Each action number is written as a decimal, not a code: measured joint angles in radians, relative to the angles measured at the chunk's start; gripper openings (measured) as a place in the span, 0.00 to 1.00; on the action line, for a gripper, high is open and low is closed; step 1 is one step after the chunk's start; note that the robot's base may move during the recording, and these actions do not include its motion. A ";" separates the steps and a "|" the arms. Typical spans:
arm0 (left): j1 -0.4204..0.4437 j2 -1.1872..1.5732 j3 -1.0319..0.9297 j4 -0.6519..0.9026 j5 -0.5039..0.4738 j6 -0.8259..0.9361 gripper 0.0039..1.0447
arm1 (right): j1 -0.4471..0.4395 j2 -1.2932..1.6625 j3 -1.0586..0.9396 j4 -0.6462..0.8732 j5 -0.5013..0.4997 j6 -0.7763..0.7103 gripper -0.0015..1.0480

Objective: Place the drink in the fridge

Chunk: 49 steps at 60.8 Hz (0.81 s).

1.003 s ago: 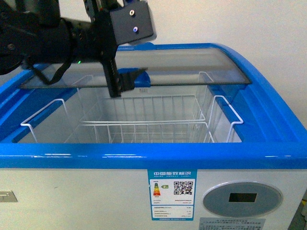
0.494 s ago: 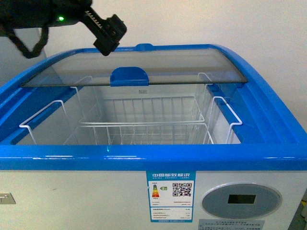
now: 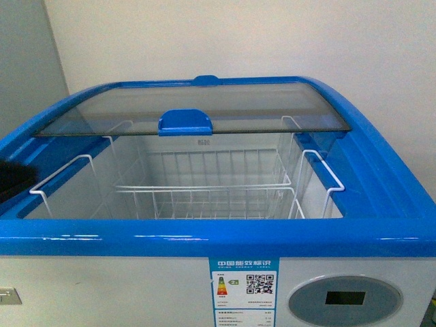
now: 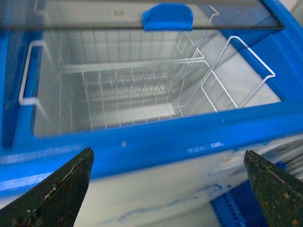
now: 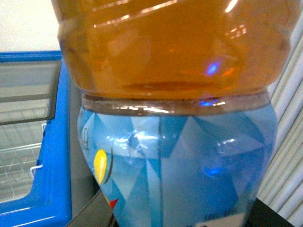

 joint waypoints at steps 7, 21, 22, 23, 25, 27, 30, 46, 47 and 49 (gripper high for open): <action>0.030 -0.200 -0.111 -0.064 -0.029 -0.067 0.90 | 0.000 0.000 0.000 0.000 0.000 0.000 0.35; 0.060 -0.594 -0.363 0.112 -0.351 0.038 0.58 | -0.105 0.060 0.138 -0.388 -0.407 -0.111 0.34; 0.082 -0.608 -0.372 0.112 -0.326 0.044 0.55 | -0.109 0.066 0.156 -0.438 -0.468 -0.130 0.34; 0.099 -0.617 -0.380 0.112 -0.315 0.049 0.51 | -0.109 0.072 0.171 -0.476 -0.524 -0.164 0.34; 0.117 -0.625 -0.391 0.111 -0.314 0.052 0.46 | -0.116 0.089 0.185 -0.505 -0.599 -0.208 0.34; 0.124 -0.630 -0.398 0.111 -0.314 0.053 0.43 | -0.121 0.104 0.189 -0.507 -0.647 -0.242 0.34; 0.131 -0.640 -0.409 0.111 -0.310 0.056 0.36 | -0.140 0.142 0.199 -0.493 -0.716 -0.317 0.34; 0.134 -0.693 -0.447 0.106 -0.300 0.062 0.02 | -0.220 0.471 0.377 -0.320 -0.781 -0.809 0.34; 0.134 -0.696 -0.449 0.105 -0.300 0.064 0.02 | -0.222 0.489 0.387 -0.312 -0.781 -0.834 0.34; 0.134 -0.702 -0.454 0.104 -0.299 0.067 0.02 | -0.229 0.544 0.414 -0.288 -0.777 -0.894 0.34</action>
